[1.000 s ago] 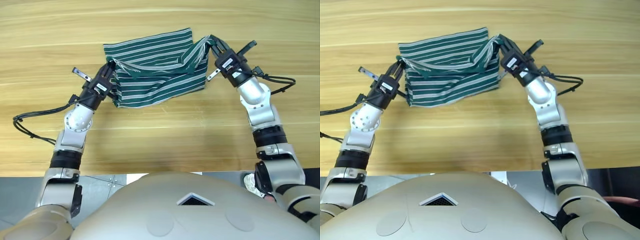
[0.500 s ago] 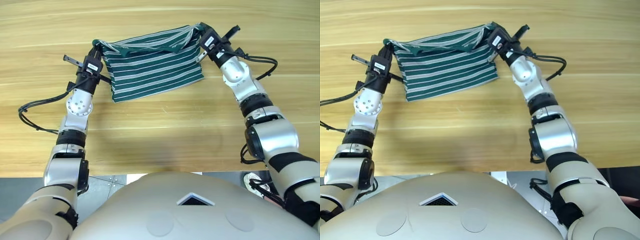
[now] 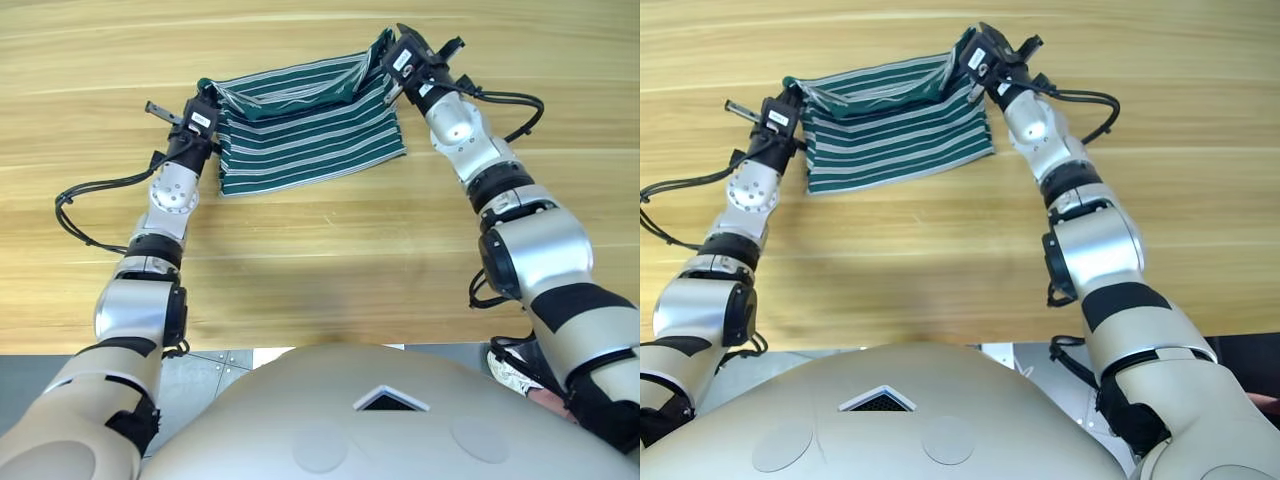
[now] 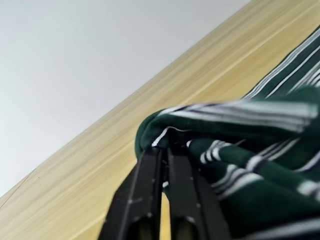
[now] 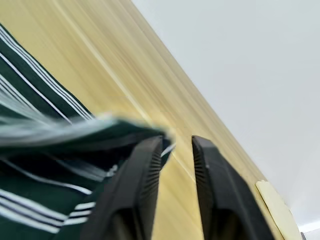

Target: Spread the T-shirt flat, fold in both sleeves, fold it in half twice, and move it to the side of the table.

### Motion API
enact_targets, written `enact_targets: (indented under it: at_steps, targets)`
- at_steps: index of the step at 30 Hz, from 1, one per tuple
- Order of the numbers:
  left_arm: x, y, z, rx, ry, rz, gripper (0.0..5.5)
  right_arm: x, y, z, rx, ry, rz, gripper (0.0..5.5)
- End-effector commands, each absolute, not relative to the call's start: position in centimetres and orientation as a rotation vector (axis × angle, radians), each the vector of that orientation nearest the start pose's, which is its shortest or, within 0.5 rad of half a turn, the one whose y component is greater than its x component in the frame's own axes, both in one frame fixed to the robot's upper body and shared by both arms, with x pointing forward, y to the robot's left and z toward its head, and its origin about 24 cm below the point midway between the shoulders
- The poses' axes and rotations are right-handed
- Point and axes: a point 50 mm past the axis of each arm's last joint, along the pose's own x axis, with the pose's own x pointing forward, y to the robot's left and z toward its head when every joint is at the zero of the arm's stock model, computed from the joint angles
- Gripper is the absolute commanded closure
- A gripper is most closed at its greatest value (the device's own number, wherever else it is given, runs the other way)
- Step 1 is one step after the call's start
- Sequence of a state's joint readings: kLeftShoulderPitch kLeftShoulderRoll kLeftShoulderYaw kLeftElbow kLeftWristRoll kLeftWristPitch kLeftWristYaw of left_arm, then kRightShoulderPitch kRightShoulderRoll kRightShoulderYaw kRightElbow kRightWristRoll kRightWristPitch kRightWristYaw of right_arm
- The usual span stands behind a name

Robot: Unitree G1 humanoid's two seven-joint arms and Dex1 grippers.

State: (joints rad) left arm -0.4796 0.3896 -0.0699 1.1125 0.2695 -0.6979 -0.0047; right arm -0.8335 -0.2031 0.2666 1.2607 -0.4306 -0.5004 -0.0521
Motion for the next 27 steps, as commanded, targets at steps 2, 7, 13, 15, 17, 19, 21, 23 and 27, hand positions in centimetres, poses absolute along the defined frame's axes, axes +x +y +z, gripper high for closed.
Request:
enact_targets:
  at_steps: [2, 7, 13, 15, 17, 19, 21, 23, 27]
  targets:
    - [32.2, 22.1, 1.3, 0.586, 0.029, -0.202, 4.61, 37.4, -11.2, 5.6, -0.817, -0.065, 0.386, 3.55]
    - [32.5, 24.3, 0.8, 0.557, 0.165, -0.063, 3.84, 37.1, -10.5, 5.5, -0.823, -0.106, 0.391, 2.69]
    - [30.5, 27.9, -0.2, 0.62, 0.232, 0.109, 3.11, 31.9, -3.2, 2.9, -0.849, -0.33, 0.765, 2.28]
    - [29.2, 29.2, -0.3, 0.613, 0.214, 0.154, 3.11, 29.5, -0.8, 0.5, -0.95, -0.306, 0.92, 2.28]
    - [28.2, 29.9, -0.5, 0.596, 0.189, 0.189, 3.11, 28.2, -0.3, -1.5, -1.055, -0.25, 1.013, 2.28]
    - [27.5, 30.2, -0.6, 0.581, 0.16, 0.215, 3.11, 27.3, -0.7, -2.9, -1.135, -0.207, 1.091, 2.28]
    - [26.9, 30.7, -0.4, 0.576, 0.127, 0.246, 3.11, 26.7, -1.8, -3.9, -1.192, -0.173, 1.182, 2.28]
    - [26.5, 31.0, 0.1, 0.582, 0.08, 0.275, 3.11, 26.2, -3.9, -4.7, -1.251, -0.149, 1.29, 2.28]
    - [27.1, 30.9, 1.6, 0.611, -0.01, 0.266, 3.11, 24.0, -10.4, -4.4, -1.234, -0.141, 1.519, 2.28]
